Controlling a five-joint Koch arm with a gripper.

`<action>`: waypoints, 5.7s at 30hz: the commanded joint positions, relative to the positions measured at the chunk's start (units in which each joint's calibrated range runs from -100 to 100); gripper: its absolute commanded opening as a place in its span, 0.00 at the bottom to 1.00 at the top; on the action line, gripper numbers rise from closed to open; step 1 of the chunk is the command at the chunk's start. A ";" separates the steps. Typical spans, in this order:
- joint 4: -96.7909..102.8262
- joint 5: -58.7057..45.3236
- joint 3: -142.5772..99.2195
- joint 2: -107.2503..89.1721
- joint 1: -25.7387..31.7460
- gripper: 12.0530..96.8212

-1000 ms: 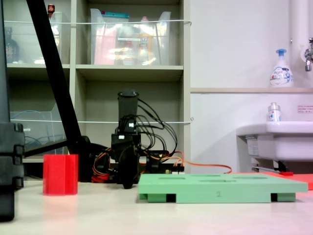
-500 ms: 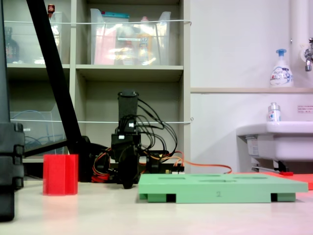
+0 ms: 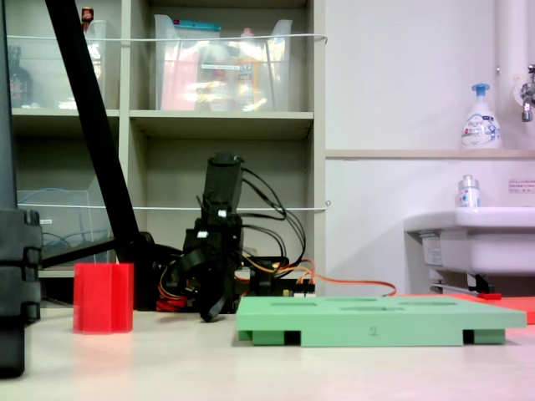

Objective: Put the cross columnar block into the corresponding hole

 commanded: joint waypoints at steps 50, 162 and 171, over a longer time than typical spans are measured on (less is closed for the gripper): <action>-95.93 15.14 123.34 91.49 -7.91 0.91; -82.06 45.71 169.00 124.73 22.08 0.26; -81.10 46.50 169.00 127.38 22.47 0.28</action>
